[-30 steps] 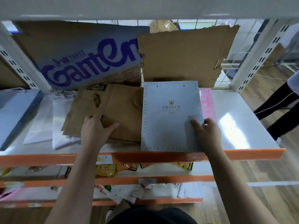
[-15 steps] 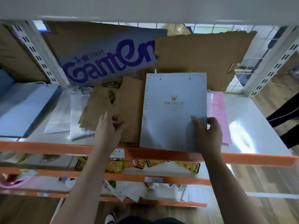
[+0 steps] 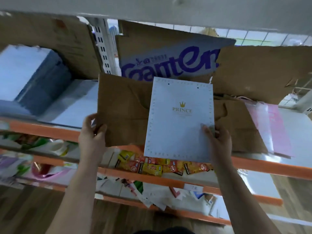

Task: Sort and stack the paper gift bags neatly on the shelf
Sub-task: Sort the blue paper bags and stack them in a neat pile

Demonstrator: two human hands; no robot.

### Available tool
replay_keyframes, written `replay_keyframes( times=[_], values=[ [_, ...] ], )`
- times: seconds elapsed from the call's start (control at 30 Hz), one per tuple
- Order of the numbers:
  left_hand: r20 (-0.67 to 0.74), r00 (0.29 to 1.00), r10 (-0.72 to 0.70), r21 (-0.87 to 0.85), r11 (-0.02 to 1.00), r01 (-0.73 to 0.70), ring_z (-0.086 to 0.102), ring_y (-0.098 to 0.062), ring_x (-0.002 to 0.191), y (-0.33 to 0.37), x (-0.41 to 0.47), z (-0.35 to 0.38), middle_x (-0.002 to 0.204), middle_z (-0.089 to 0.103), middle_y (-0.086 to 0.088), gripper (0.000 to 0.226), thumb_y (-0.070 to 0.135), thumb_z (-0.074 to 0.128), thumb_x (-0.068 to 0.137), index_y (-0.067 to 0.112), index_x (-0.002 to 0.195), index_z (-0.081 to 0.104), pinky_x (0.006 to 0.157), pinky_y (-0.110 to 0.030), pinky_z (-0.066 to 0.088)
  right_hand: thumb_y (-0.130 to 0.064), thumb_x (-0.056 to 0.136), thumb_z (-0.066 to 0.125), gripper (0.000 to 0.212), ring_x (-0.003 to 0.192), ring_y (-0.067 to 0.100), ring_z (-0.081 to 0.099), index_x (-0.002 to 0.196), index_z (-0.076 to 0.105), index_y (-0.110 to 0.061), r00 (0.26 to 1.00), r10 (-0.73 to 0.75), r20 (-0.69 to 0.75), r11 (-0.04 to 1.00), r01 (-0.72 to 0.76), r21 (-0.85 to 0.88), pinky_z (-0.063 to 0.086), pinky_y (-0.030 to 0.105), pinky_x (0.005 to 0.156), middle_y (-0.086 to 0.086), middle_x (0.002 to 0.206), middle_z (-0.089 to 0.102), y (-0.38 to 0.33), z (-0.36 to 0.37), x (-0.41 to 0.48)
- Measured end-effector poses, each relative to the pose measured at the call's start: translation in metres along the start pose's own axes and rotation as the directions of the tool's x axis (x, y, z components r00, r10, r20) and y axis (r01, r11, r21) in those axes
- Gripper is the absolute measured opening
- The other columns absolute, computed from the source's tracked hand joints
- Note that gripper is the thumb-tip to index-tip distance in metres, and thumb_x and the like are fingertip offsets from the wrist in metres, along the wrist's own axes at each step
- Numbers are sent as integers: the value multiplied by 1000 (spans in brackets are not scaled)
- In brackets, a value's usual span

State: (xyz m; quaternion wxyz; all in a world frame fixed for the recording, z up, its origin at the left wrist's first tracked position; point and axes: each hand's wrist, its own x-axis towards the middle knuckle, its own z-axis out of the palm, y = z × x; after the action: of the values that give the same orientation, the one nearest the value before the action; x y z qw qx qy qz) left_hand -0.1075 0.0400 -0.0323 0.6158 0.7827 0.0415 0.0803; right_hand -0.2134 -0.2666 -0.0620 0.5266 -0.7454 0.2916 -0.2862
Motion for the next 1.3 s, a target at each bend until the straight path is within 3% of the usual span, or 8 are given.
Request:
replay_keyframes(
  times=[0.17, 0.33, 0.53, 0.63, 0.9, 1.1, 1.2, 1.3],
  values=[
    [-78, 995, -59, -62, 997, 54, 60, -17, 102, -23, 30, -78, 115, 60, 1, 33, 12, 50, 97, 41, 113, 47, 80, -34, 50, -41, 84, 69, 31, 87, 21, 67, 101, 64, -16, 996, 64, 61, 998, -66, 18, 54, 40, 75, 0, 93, 70, -21, 77, -38],
    [-150, 989, 16, -47, 999, -23, 59, -6, 85, -36, 50, -132, 100, 63, 0, 31, 6, 48, 97, 34, 113, 46, 74, -30, 51, -55, 73, 66, 45, 91, 23, 67, 103, 60, -23, 991, 89, 102, 994, -95, 58, 54, 49, 82, 1, 98, 70, -36, 133, -66],
    [-219, 974, 58, -75, 994, -76, 62, -17, 93, -45, 74, -165, 100, 62, 4, 43, 7, 49, 95, 50, 101, 47, 80, -35, 53, -38, 88, 67, 21, 82, 27, 67, 100, 56, -25, 991, 54, 122, 996, -62, 62, 53, 43, 72, 9, 89, 69, -57, 184, -64],
    [-269, 960, 79, -73, 992, -102, 62, -18, 96, -48, 94, -173, 101, 63, 5, 35, 9, 49, 95, 41, 109, 46, 79, -30, 51, -36, 91, 64, 14, 75, 19, 64, 93, 54, -26, 993, 24, 117, 997, -32, 70, 48, 32, 65, 8, 89, 68, -67, 212, -57],
    [-410, 894, 178, -21, 979, -204, 51, 1, 68, -39, 181, -199, 80, 56, 6, 27, 9, 46, 96, 25, 118, 41, 60, -12, 41, -36, 91, 63, 27, 85, 13, 65, 110, 56, -19, 990, 72, 122, 987, -89, 136, 51, 30, 68, -4, 96, 66, -90, 297, -23],
    [-476, 854, 212, -5, 970, -243, 55, 4, 71, -47, 222, -217, 88, 59, -2, 33, 8, 47, 95, 11, 127, 43, 60, -6, 41, -36, 92, 62, 26, 81, 13, 65, 109, 52, -19, 984, 138, 117, 981, -152, 118, 52, 31, 65, -6, 92, 65, -95, 335, -11],
    [-449, 866, 219, -11, 968, -250, 55, 0, 77, -55, 239, -233, 98, 60, -9, 34, 11, 48, 93, 12, 127, 43, 66, -13, 44, -36, 92, 62, 27, 84, 19, 66, 108, 51, -17, 982, 171, 83, 979, -179, 95, 55, 37, 71, 0, 97, 66, -92, 353, -17],
    [-440, 868, 230, -27, 963, -269, 58, -12, 82, -64, 261, -251, 97, 61, -7, 30, 15, 50, 90, 25, 118, 46, 77, -36, 50, -31, 92, 63, 27, 87, 21, 64, 108, 52, -11, 985, 169, 20, 983, -170, 70, 51, 31, 67, 3, 97, 64, -97, 370, -24]
  ],
)
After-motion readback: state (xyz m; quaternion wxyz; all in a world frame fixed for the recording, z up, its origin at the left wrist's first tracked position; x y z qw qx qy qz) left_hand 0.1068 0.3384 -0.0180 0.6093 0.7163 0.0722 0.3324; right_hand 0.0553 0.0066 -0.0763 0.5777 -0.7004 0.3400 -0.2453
